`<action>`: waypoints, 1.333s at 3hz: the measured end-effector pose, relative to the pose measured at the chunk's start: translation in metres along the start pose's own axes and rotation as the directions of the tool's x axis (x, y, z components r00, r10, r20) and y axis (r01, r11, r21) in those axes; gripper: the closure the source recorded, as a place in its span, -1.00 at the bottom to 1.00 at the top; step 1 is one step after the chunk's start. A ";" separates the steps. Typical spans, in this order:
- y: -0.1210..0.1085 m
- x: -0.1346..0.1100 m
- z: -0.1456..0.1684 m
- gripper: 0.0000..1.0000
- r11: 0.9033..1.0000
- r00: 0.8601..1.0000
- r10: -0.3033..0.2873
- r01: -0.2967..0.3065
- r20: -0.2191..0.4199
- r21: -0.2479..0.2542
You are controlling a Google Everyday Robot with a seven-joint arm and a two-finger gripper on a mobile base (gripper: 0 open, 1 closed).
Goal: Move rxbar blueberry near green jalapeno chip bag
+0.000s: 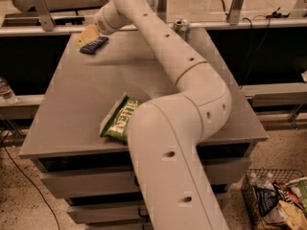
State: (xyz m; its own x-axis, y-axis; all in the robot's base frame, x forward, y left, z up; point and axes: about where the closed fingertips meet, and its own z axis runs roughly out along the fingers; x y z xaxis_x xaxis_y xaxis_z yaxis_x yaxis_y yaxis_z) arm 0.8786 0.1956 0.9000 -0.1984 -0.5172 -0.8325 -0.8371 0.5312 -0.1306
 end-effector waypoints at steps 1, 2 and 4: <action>0.002 0.010 0.017 -1.00 0.999 0.996 0.028 -0.026 -0.086 0.029; 0.006 0.022 0.028 -1.00 0.997 0.987 0.067 -0.061 -0.149 0.046; 0.008 0.030 0.041 -1.00 0.989 0.975 0.139 -0.127 -0.173 0.080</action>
Offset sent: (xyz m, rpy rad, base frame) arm 0.0074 0.0119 -0.0431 -0.1493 0.1647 -0.1490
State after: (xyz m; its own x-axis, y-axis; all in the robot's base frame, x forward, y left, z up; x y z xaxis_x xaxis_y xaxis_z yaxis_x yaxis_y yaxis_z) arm 0.8868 0.2125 0.8520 -0.3981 -0.5464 -0.7369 -0.7614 0.6448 -0.0668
